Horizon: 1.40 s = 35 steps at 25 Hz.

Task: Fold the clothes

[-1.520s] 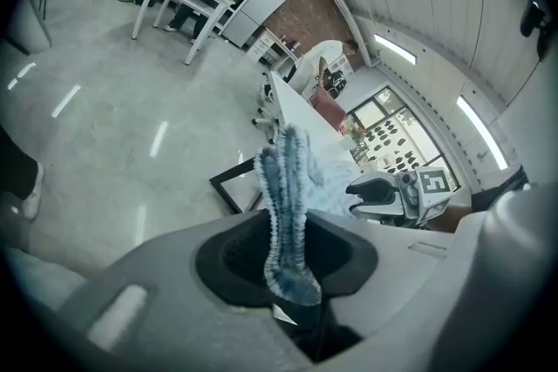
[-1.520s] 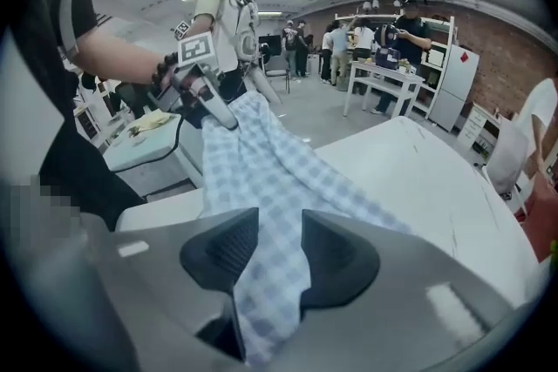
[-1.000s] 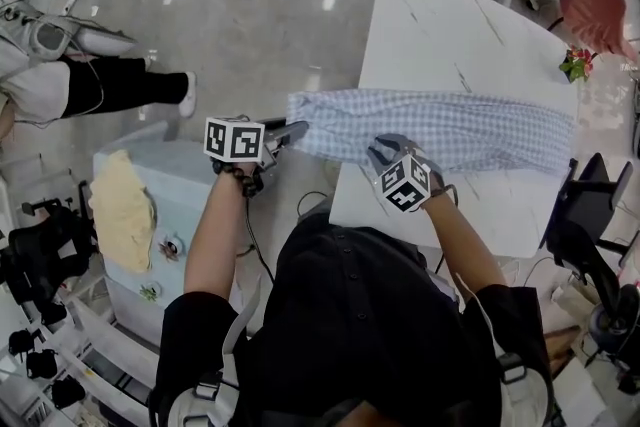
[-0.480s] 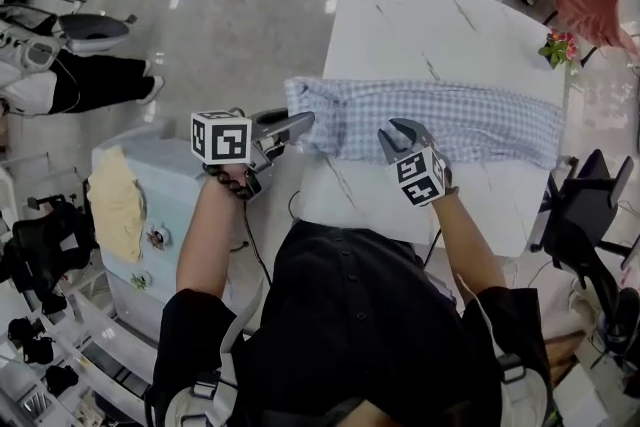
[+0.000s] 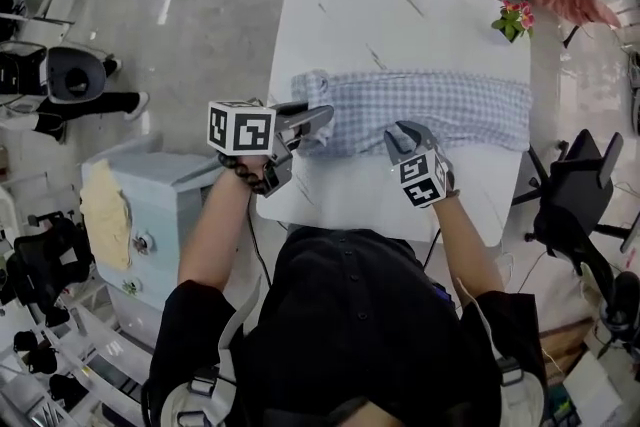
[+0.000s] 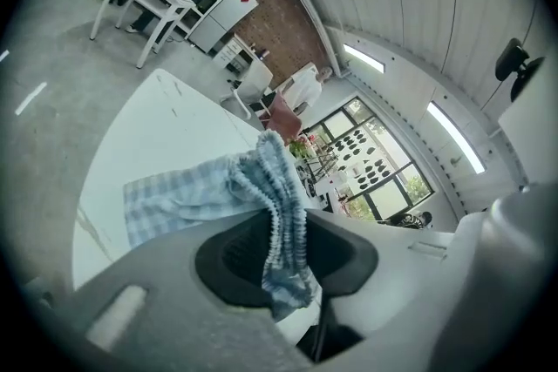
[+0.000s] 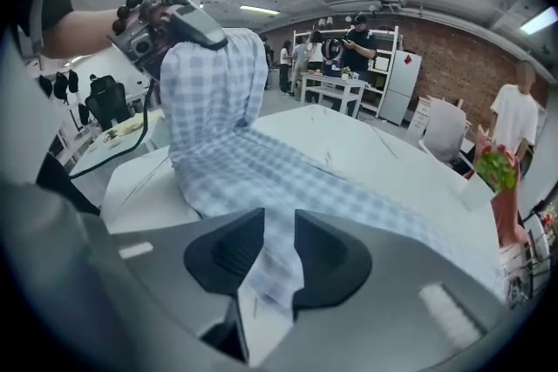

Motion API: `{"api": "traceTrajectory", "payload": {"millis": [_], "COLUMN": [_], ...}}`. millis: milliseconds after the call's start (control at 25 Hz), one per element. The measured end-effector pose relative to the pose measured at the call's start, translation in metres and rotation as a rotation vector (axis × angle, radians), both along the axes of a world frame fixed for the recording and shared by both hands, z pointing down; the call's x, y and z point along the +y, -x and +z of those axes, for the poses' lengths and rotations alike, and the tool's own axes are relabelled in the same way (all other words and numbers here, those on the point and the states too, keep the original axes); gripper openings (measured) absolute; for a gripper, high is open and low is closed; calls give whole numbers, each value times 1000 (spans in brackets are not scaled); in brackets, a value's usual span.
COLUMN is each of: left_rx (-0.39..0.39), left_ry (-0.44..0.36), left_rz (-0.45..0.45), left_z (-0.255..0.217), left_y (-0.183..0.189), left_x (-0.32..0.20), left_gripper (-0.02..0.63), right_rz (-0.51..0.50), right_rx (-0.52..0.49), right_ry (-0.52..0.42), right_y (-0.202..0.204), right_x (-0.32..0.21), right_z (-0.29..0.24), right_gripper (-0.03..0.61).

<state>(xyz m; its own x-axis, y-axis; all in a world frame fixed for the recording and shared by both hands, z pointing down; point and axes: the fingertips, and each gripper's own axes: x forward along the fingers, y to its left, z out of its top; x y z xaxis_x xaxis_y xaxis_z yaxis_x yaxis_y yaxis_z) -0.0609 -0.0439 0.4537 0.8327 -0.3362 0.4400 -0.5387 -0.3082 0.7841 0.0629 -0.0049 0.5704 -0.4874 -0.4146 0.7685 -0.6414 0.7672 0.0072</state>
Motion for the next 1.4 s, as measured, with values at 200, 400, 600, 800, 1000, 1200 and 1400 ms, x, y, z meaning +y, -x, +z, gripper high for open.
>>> {"api": "traceTrajectory", "payload": {"millis": [200,400,600,800,1000,1200,1400], "left_rx": [-25,-104,-210,-258,-163,-169,-202], "left_ry": [44,75,89,100,100,51,50], "left_rz": [46,75,72,105,89,58,18], "left_z": [19,57,92,110,95,77,78], "left_y": [-62,-108,-127,-149,-171,-148,-107], "left_x": [-6,-9,-13,-7,-8,-11,-13], "left_gripper": [97,100,107,174,305,305,305], "right_rz": [54,85,90,97,121,93,54], "right_rx": [-19,-61,-58,-50,-61,-70,-78], "right_ry": [24,38,50,48,41,10,-3], "right_y": [-47,-82,-102,-120,-124,-107,-78], "right_x": [11,25,36,40,37,27,15], "right_z": [-3,-8,-8,-6,-9,-20,-26], "right_gripper": [115,114,114,114,114,114,114]}}
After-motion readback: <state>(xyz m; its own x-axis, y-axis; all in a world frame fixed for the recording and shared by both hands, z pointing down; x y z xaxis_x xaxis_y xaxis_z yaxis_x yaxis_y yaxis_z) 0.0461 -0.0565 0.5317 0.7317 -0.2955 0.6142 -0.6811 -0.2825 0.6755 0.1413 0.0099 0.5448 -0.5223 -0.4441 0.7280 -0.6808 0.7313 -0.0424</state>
